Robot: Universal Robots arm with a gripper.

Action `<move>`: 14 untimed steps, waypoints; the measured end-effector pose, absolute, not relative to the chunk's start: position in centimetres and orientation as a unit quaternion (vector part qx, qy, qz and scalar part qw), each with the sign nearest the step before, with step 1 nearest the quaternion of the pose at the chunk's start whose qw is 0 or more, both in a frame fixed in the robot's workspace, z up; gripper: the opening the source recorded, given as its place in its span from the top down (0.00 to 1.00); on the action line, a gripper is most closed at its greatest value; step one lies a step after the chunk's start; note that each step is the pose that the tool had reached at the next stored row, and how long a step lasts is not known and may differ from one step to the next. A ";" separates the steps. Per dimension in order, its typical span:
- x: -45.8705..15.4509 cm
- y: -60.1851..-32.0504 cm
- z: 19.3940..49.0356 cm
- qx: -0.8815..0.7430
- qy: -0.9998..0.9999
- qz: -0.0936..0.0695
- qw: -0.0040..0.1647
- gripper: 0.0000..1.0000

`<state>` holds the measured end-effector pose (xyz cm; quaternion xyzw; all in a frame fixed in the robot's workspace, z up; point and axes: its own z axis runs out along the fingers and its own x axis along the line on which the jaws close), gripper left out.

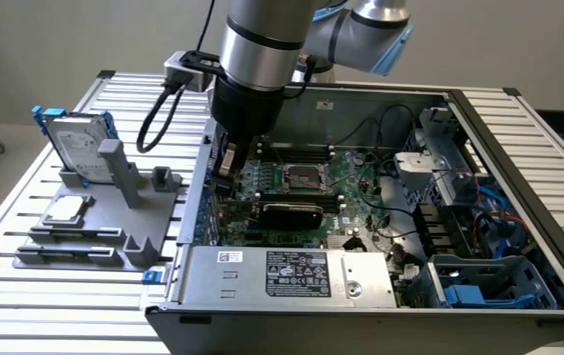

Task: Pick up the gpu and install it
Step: 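Press down on the gpu until it lock into place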

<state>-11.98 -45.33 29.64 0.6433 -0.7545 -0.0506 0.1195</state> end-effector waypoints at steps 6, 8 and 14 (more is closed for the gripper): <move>-12.0 -45.3 29.6 0.634 -0.762 -0.052 0.119 0.89; -12.0 -45.3 29.6 0.631 -0.764 -0.052 0.119 0.89; -12.0 -45.3 29.5 0.625 -0.770 -0.053 0.118 0.89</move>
